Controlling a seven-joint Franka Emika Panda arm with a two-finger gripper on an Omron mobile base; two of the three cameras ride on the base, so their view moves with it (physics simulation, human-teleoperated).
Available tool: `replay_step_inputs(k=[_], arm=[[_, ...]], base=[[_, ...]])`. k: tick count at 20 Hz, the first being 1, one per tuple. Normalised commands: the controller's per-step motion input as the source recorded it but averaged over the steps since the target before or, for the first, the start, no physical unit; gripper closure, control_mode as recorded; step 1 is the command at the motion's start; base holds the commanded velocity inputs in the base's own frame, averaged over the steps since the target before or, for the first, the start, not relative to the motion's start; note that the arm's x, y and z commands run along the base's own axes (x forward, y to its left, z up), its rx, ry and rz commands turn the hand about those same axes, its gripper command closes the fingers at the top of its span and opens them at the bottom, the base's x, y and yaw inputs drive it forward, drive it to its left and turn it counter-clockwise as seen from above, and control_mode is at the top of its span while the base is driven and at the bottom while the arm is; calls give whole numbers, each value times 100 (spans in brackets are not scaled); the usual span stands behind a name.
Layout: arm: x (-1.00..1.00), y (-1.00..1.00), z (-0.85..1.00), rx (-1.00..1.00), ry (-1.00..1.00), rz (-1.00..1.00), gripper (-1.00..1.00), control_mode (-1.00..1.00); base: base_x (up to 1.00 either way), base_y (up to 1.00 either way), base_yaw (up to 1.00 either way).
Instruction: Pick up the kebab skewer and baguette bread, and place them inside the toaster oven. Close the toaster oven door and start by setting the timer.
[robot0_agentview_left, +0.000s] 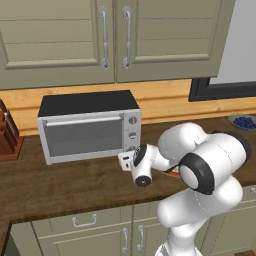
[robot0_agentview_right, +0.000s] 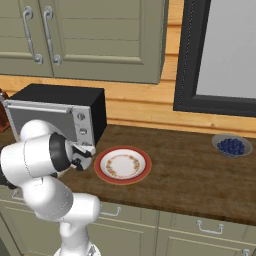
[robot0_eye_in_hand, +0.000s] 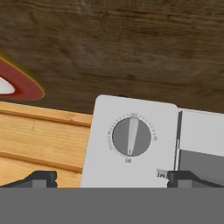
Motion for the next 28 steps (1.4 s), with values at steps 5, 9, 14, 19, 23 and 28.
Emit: replay_step_inputs(k=[5,9,14,19,23,28], arm=[[0,0,-18,0,0,1,-100,-100],[4,0,-9,0,0,0,-100,-100],[4,0,-2,0,0,0,-100,-100],[6,0,0,0,0,0,-100,-100],[6,1,0,0,0,0,-100,-100],[6,2,0,0,-2,0,-100,-100]], base=[[0,0,0],[0,0,0],[0,0,0],[0,0,0],[0,0,0],[0,0,0]])
